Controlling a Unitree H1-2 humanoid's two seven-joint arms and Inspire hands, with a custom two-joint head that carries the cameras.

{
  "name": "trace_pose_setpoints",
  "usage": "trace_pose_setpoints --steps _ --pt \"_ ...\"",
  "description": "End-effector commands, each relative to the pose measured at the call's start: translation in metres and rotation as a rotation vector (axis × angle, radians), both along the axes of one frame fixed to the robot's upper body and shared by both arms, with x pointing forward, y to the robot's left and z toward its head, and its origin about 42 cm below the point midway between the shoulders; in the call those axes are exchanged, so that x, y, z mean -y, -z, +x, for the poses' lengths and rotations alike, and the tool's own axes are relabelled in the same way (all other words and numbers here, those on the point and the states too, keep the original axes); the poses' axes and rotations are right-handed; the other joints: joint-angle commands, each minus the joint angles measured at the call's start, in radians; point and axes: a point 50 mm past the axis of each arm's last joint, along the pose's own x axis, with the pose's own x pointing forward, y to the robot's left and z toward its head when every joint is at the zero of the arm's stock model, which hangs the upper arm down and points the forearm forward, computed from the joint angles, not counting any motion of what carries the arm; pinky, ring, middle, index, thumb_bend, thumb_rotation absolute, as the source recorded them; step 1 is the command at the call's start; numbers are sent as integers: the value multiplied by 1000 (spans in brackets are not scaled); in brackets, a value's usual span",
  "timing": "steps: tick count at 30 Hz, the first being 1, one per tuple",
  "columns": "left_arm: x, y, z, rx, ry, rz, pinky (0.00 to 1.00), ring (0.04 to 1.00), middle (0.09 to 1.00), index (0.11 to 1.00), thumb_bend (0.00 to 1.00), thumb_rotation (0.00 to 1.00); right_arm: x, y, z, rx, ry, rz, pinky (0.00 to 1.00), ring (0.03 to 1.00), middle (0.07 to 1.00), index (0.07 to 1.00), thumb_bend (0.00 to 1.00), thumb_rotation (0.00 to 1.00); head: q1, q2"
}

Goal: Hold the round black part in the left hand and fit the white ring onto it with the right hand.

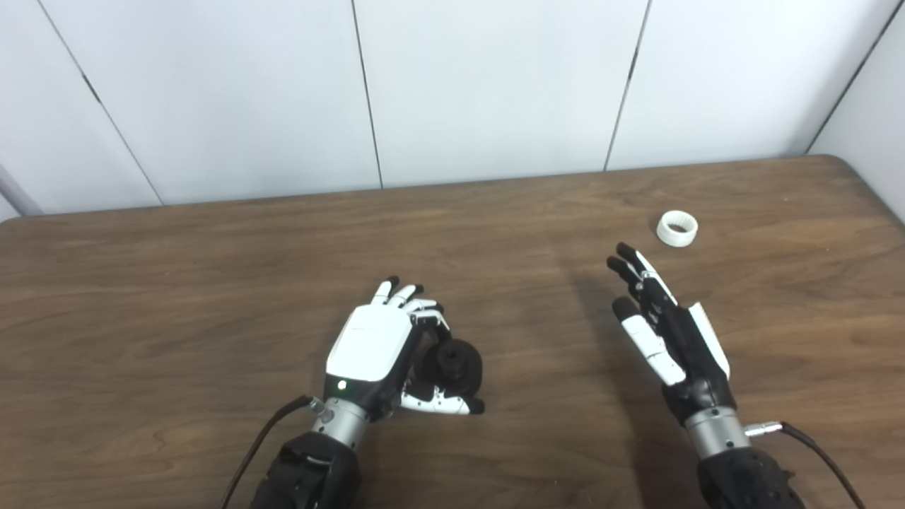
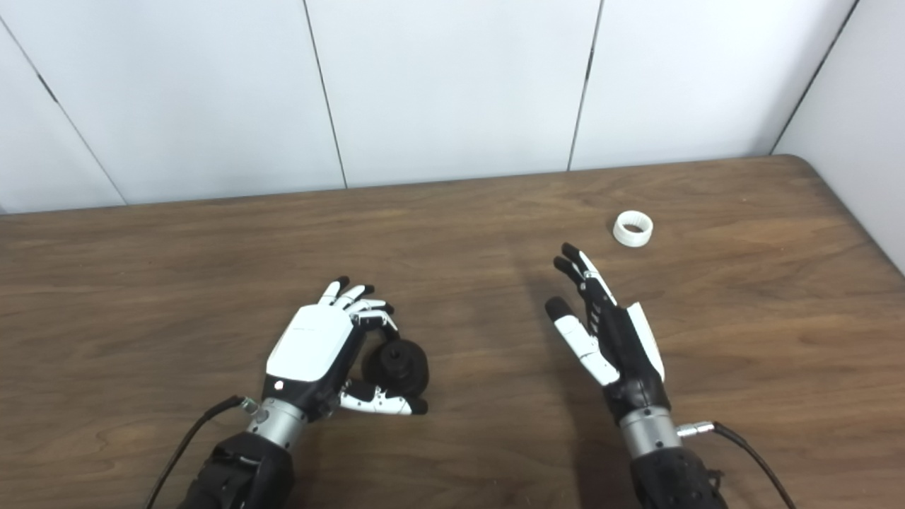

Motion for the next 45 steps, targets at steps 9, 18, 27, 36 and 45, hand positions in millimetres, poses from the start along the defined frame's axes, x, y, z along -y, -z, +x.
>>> trace_pose_setpoints --steps 9,18,27,36,45 --pt "-10 24 -1 -95 -30 -51 1000 903 784 483 525 51 1 -16 2 73 -10 3 1000 964 917 935 584 809 3 3" --pt "-16 32 -1 -77 -42 -60 1000 907 787 484 524 52 2 -16 1 70 -12 -3 1000 965 917 936 587 822 4 6" --pt "-16 31 -1 -59 -34 -30 1000 916 790 484 524 51 6 -16 2 78 -4 -11 1000 962 918 937 584 812 3 6" --pt "-18 29 1 -57 -23 -24 1000 920 786 484 524 49 20 -27 11 99 97 -139 967 935 893 913 630 755 -7 2" --pt "-17 29 1 -55 -19 -19 1000 904 779 483 524 49 50 -53 36 131 183 -268 814 868 881 871 703 503 -18 2"
